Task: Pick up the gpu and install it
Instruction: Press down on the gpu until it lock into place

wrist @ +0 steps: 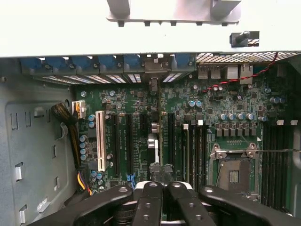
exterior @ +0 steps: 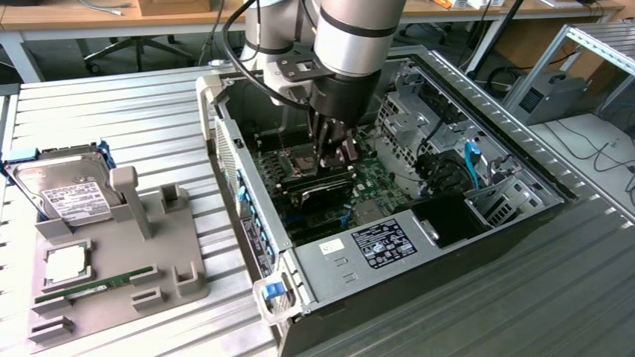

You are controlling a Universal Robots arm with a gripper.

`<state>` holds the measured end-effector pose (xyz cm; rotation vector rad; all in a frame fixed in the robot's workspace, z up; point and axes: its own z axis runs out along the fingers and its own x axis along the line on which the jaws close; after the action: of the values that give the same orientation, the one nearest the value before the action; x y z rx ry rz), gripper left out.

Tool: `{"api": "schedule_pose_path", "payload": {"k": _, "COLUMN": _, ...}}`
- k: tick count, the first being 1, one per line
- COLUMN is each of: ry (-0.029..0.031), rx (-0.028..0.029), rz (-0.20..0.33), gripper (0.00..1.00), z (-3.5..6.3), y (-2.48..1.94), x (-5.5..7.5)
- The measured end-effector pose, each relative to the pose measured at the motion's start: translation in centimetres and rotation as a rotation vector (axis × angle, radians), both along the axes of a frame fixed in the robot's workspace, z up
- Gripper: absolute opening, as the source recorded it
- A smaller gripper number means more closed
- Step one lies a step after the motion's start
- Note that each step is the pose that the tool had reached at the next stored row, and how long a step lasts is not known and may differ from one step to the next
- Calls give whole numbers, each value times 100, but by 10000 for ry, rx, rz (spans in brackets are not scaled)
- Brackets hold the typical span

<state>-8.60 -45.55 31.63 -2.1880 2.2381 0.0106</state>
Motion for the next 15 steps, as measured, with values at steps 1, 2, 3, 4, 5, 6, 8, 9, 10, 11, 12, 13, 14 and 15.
{"api": "schedule_pose_path", "payload": {"k": 1, "ry": 0, "rx": 0, "rz": 0, "gripper": 11, "z": 0, "y": 0, "x": 0}}
{"api": "schedule_pose_path", "payload": {"k": 2, "ry": 0, "rx": 0, "rz": 0, "gripper": 11, "z": 0, "y": 0, "x": 0}}
{"api": "schedule_pose_path", "payload": {"k": 3, "ry": 0, "rx": 0, "rz": 0, "gripper": 11, "z": 0, "y": 0, "x": 0}}
{"api": "schedule_pose_path", "payload": {"k": 4, "ry": 0, "rx": 0, "rz": 0, "gripper": 11, "z": 0, "y": 0, "x": 0}}
{"api": "schedule_pose_path", "payload": {"k": 5, "ry": 0, "rx": 0, "rz": 0, "gripper": 11, "z": 0, "y": 0, "x": 0}}
{"api": "schedule_pose_path", "payload": {"k": 6, "ry": 1, "rx": 0, "rz": 0, "gripper": 11, "z": 0, "y": 2, "x": -1}}
{"api": "schedule_pose_path", "payload": {"k": 8, "ry": 1, "rx": -1, "rz": 0, "gripper": 11, "z": 0, "y": 38, "x": -5}}
{"api": "schedule_pose_path", "payload": {"k": 9, "ry": 0, "rx": 1, "rz": 0, "gripper": 11, "z": -2, "y": 45, "x": -6}}
{"api": "schedule_pose_path", "payload": {"k": 10, "ry": 0, "rx": 1, "rz": 0, "gripper": 11, "z": -6, "y": 50, "x": -9}}
{"api": "schedule_pose_path", "payload": {"k": 11, "ry": 0, "rx": 1, "rz": 0, "gripper": 11, "z": -26, "y": 51, "x": -16}}
{"api": "schedule_pose_path", "payload": {"k": 12, "ry": 0, "rx": 0, "rz": 0, "gripper": 11, "z": -51, "y": 51, "x": -23}}
{"api": "schedule_pose_path", "payload": {"k": 13, "ry": 0, "rx": 0, "rz": 0, "gripper": 11, "z": -69, "y": 52, "x": -27}}
{"api": "schedule_pose_path", "payload": {"k": 14, "ry": 1, "rx": -1, "rz": 0, "gripper": 11, "z": -95, "y": 52, "x": -32}}
{"api": "schedule_pose_path", "payload": {"k": 15, "ry": 0, "rx": 0, "rz": -1, "gripper": 11, "z": -130, "y": 52, "x": -37}}
